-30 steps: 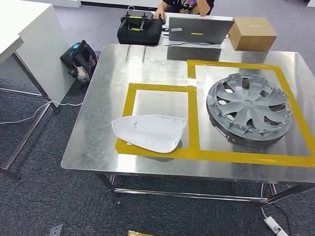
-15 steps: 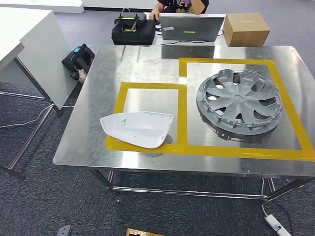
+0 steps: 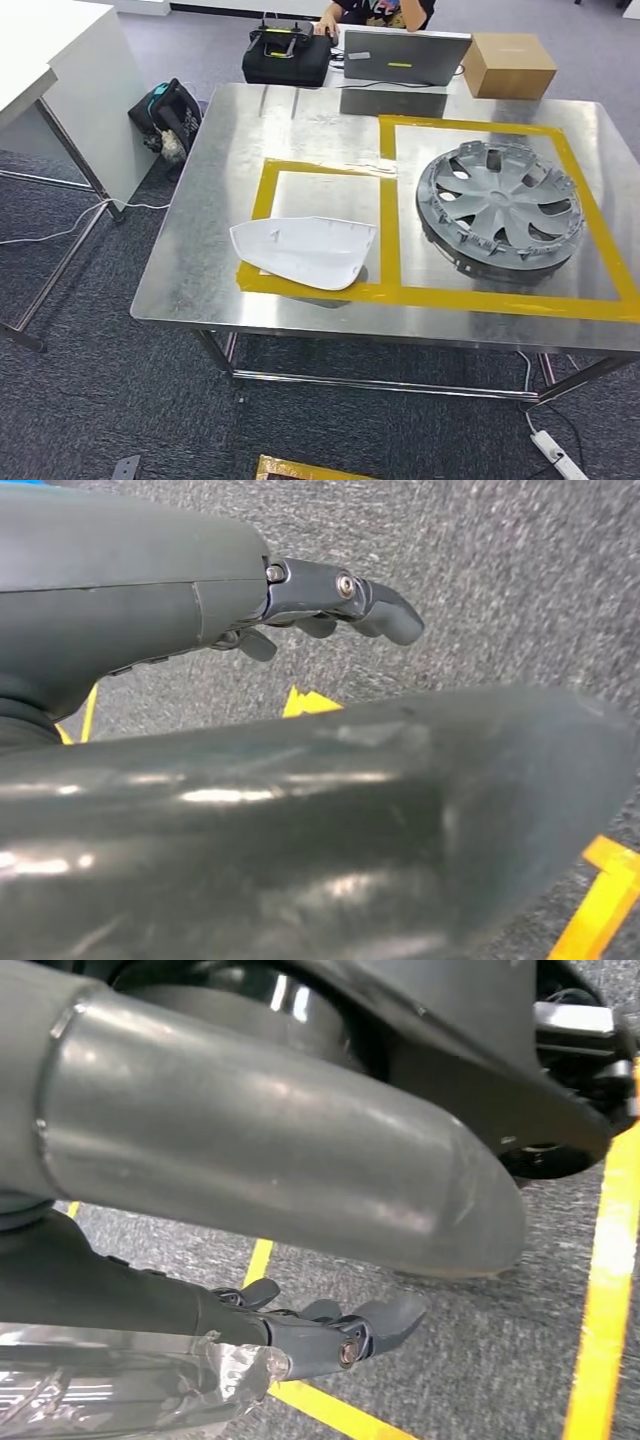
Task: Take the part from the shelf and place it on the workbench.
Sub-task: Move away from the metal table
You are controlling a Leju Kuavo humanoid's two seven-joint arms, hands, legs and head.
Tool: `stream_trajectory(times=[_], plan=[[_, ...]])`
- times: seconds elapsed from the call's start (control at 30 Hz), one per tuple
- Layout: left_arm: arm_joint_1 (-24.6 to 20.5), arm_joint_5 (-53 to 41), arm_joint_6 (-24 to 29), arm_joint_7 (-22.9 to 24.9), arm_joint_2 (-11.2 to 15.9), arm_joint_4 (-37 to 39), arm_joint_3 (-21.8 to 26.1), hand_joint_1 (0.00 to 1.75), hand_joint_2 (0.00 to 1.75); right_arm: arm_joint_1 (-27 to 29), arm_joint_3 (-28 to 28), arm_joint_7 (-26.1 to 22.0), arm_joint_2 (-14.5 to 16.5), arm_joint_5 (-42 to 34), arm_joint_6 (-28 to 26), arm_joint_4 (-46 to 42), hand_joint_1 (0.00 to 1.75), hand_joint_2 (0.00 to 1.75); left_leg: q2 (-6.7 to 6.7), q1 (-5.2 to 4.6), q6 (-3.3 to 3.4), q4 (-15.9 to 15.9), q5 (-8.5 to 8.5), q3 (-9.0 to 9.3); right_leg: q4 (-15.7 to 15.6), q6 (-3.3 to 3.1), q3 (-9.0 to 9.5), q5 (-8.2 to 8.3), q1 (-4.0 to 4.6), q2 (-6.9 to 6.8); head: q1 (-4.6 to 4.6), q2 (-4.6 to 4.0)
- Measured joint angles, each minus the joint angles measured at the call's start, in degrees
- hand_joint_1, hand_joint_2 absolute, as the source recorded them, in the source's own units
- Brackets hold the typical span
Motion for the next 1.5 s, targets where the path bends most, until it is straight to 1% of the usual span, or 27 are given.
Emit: stream_trajectory(times=[0.03, 0.07, 0.13, 0.2, 0.27, 0.33, 0.4, 0.47, 0.5, 0.53, 0.57, 0.63, 0.7, 0.8, 0.83, 0.9, 0.97, 1.0, 1.03, 1.07, 1.13, 1.2, 1.3, 1.37, 1.4, 1.47, 1.5], plan=[[0.04, 0.00, -0.01, 0.02, -0.03, 0.02, 0.00, 0.00, 0.00, 0.04, 0.00, 0.02, 0.00, 0.00, 0.00, -0.01, 0.00, 0.00, 0.02, -0.03, -0.05, 0.02, 0.18, -0.19, -0.91, -0.04, 0.89, 0.71, 0.01, 0.00, -0.01, 0.00], [0.08, 0.00, -0.02, 0.03, -0.06, 0.02, 0.00, 0.00, 0.00, 0.05, 0.00, 0.04, 0.00, 0.00, 0.00, -0.01, 0.00, 0.00, 0.02, -0.04, -0.15, 0.03, 0.36, -0.31, -4.09, -0.14, 2.98, 2.31, 0.01, -0.01, -0.01, 0.00], [0.08, 0.00, -0.03, 0.04, -0.08, 0.02, 0.00, 0.00, 0.00, -0.14, 0.00, 0.06, -0.01, 0.00, 0.00, -0.01, 0.00, 0.00, -0.01, -0.13, -0.54, 0.14, 0.66, -0.44, -13.19, -0.48, 8.25, 5.34, 0.03, 0.01, 0.00, 0.00], [0.05, -0.05, -0.14, 0.04, -0.08, 0.02, 0.00, 0.00, 0.00, -0.37, 0.00, 0.06, -0.01, 0.00, 0.02, 0.00, 0.00, 0.00, 0.00, -0.29, -1.15, 0.15, 1.05, -0.56, -17.99, -1.00, 10.66, 6.37, 0.16, 0.10, -0.09, 0.00], [0.04, -0.15, -0.30, 0.05, -0.06, 0.02, 0.00, 0.00, 0.00, -0.32, 0.00, 0.06, -0.01, 0.01, 0.09, 0.01, 0.00, 0.00, 0.00, -0.23, -1.85, -0.07, 1.54, -0.64, -18.28, -1.74, 10.41, 6.73, 0.33, 0.14, -0.14, 0.00], [0.08, -0.20, -0.37, 0.07, -0.03, 0.03, 0.00, 0.00, 0.00, -0.28, 0.00, 0.06, -0.01, 0.02, 0.13, 0.00, 0.00, 0.00, 0.00, -0.08, -2.48, 0.82, 0.62, -1.23, -18.39, -2.58, 10.25, 7.39, 0.20, 0.00, -0.22, 0.00], [0.10, -0.22, -0.39, 0.08, -0.06, 0.05, 0.00, 0.00, 0.00, -0.37, 0.00, 0.06, -0.01, 0.02, 0.14, 0.01, 0.00, 0.00, 0.03, 0.01, -2.97, 6.20, -3.41, -3.51, -18.47, -3.17, 9.80, 8.13, 0.01, -0.11, -0.51, 0.00], [0.09, -0.24, -0.40, 0.09, -0.10, 0.07, 0.00, 0.00, 0.00, -0.31, 0.00, 0.06, 0.00, 0.02, 0.15, 0.01, 0.00, 0.00, 0.04, 0.06, -3.27, 14.12, -7.70, -6.50, -18.44, -3.31, 8.99, 8.70, 0.04, -0.18, -0.68, 0.00], [0.13, -0.25, -0.40, 0.10, -0.09, 0.08, 0.00, 0.00, 0.00, -0.24, 0.00, 0.07, 0.00, 0.02, 0.15, 0.01, 0.00, 0.00, 0.04, 0.06, -3.31, 16.39, -8.46, -7.15, -18.42, -3.27, 8.65, 8.92, 0.05, -0.21, -0.70, 0.00], [0.16, -0.28, -0.40, 0.13, -0.09, 0.08, 0.00, 0.00, 0.00, -0.19, 0.00, 0.07, 0.00, 0.02, 0.15, 0.01, 0.00, 0.00, 0.04, 0.07, -3.29, 16.48, -8.08, -6.75, -18.41, -3.18, 8.37, 9.13, 0.05, -0.23, -0.70, 0.00], [0.17, -0.32, -0.40, 0.16, -0.09, 0.09, 0.00, 0.00, 0.00, -0.17, 0.00, 0.08, 0.00, 0.02, 0.16, 0.01, 0.00, 0.00, 0.04, 0.07, -3.21, 14.18, -6.69, -5.17, -18.41, -3.05, 8.17, 9.31, 0.02, -0.23, -0.70, 0.00], [0.06, -0.40, -0.41, 0.23, -0.11, 0.09, -0.01, 0.00, 0.00, -0.20, 0.00, 0.08, -0.01, 0.02, 0.17, 0.01, 0.00, 0.00, 0.04, 0.08, -3.05, 5.66, -3.36, -0.12, -18.30, -2.64, 7.93, 9.58, 0.10, -0.19, -0.74, 0.00], [-0.14, -0.42, -0.41, 0.24, -0.14, 0.09, -0.03, 0.00, 0.00, -0.29, 0.01, 0.08, -0.02, 0.03, 0.17, 0.01, 0.00, 0.00, -0.12, 0.05, -2.54, 0.12, -2.01, 2.76, -18.10, -2.12, 7.60, 9.85, 0.35, -0.16, -0.72, 0.00], [-0.04, -0.42, -0.41, 0.24, -0.20, 0.09, -0.05, 0.00, 0.00, -0.29, 0.02, 0.09, -0.02, 0.04, 0.17, 0.01, 0.00, 0.00, -0.19, -0.12, -1.27, -0.52, -1.59, 2.48, -18.04, -1.22, 7.07, 10.24, 0.27, -0.11, -0.63, 0.00], [0.01, -0.42, -0.41, 0.24, -0.20, 0.09, -0.06, 0.00, 0.00, -0.23, 0.02, 0.10, -0.02, 0.05, 0.18, 0.01, 0.00, 0.00, -0.12, -0.10, -0.82, -0.55, -1.34, 2.30, -17.40, -0.94, 6.66, 9.62, 0.19, -0.13, -0.56, 0.00], [-0.01, -0.48, -0.43, 0.24, -0.14, 0.09, -0.08, 0.00, 0.00, -0.19, 0.02, 0.12, -0.02, 0.09, 0.19, 0.01, 0.00, 0.00, 0.00, 0.00, -0.04, -0.65, -0.80, 1.75, -12.56, -0.49, 4.50, 6.14, 0.11, -0.15, -0.32, 0.00], [-0.01, -0.56, -0.45, 0.27, -0.08, 0.09, -0.13, 0.00, 0.00, -0.21, 0.03, 0.13, -0.02, 0.15, 0.22, 0.01, 0.00, 0.00, 0.08, -0.15, 0.33, -0.61, -0.30, 1.00, -4.60, -0.24, 1.48, 1.83, 0.09, -0.16, -0.17, 0.00], [0.03, -0.58, -0.46, 0.30, -0.08, 0.09, -0.16, 0.00, 0.00, -0.18, 0.04, 0.13, -0.02, 0.17, 0.24, 0.01, 0.00, 0.00, 0.12, -0.24, 0.39, -0.59, -0.03, 0.64, -1.94, -0.23, 0.68, 0.78, 0.10, -0.15, -0.18, 0.00], [0.07, -0.59, -0.46, 0.32, -0.09, 0.09, -0.23, 0.00, 0.00, -0.13, 0.04, 0.13, -0.02, 0.18, 0.24, 0.01, 0.00, 0.00, 0.13, -0.32, 0.39, -0.57, 0.23, 0.33, -1.44, -0.29, 0.95, 0.82, 0.11, -0.15, -0.19, 0.00], [0.09, -0.59, -0.46, 0.34, -0.09, 0.09, -0.31, 0.00, 0.00, -0.08, 0.04, 0.13, -0.02, 0.19, 0.24, 0.01, 0.00, 0.00, 0.12, -0.37, 0.34, -0.55, 0.47, 0.08, -3.29, -0.45, 2.40, 1.85, 0.14, -0.15, -0.19, 0.00], [0.09, -0.59, -0.45, 0.35, -0.09, 0.09, -0.43, 0.00, 0.00, -0.19, 0.04, 0.13, -0.02, 0.21, 0.25, 0.01, 0.00, 0.00, 0.08, -0.45, 0.04, -0.51, 0.92, -0.24, -11.90, -0.90, 7.71, 4.86, 0.23, -0.16, -0.17, 0.00], [0.06, -0.60, -0.45, 0.35, -0.08, 0.09, -0.48, 0.00, 0.00, -0.46, 0.05, 0.15, -0.02, 0.33, 0.35, 0.00, 0.00, 0.00, 0.09, -0.60, -0.47, -0.41, 1.33, -0.48, -18.27, -1.35, 11.17, 6.36, 0.41, -0.10, -0.25, 0.00], [0.07, -0.82, -0.34, 0.11, -0.02, 0.09, -0.50, 0.00, 0.00, -0.37, 0.30, 0.62, -0.02, 0.98, 0.69, 0.01, 0.00, 0.00, 0.12, -0.44, -1.48, -0.42, 1.91, -0.72, -19.23, -2.17, 11.16, 6.97, 0.65, -0.06, -0.27, 0.00], [0.14, -0.95, -0.27, -0.08, 0.03, 0.10, -0.50, 0.00, 0.00, -0.31, 0.61, 1.03, -0.04, 1.38, 0.62, 0.00, 0.00, 0.00, 0.12, -0.29, -2.13, 1.23, 0.31, -1.56, -19.41, -2.95, 10.99, 7.75, 0.49, -0.24, -0.38, 0.00], [0.16, -0.95, -0.30, -0.10, 0.07, 0.10, -0.50, 0.00, 0.00, -0.36, 0.73, 0.97, -0.07, 1.43, 0.44, 0.00, 0.00, 0.00, 0.13, -0.22, -2.41, 3.75, -1.71, -2.63, -19.50, -3.25, 10.74, 8.20, 0.36, -0.33, -0.49, 0.00], [0.14, -0.96, -0.39, 0.04, 0.07, 0.11, -0.50, 0.00, 0.00, -0.49, 0.85, 0.36, -0.27, 1.34, -0.03, -0.01, 0.00, 0.00, 0.13, -0.11, -2.92, 11.45, -6.55, -5.58, -19.43, -3.53, 9.85, 8.91, 0.36, -0.38, -0.73, 0.00], [0.16, -0.96, -0.41, 0.14, 0.08, 0.11, -0.50, 0.00, 0.00, -0.53, 0.88, -0.05, -0.43, 1.27, -0.17, -0.01, 0.00, 0.00, 0.13, -0.05, -3.07, 14.60, -7.97, -6.59, -19.40, -3.50, 9.37, 9.23, 0.36, -0.40, -0.73, 0.00]])
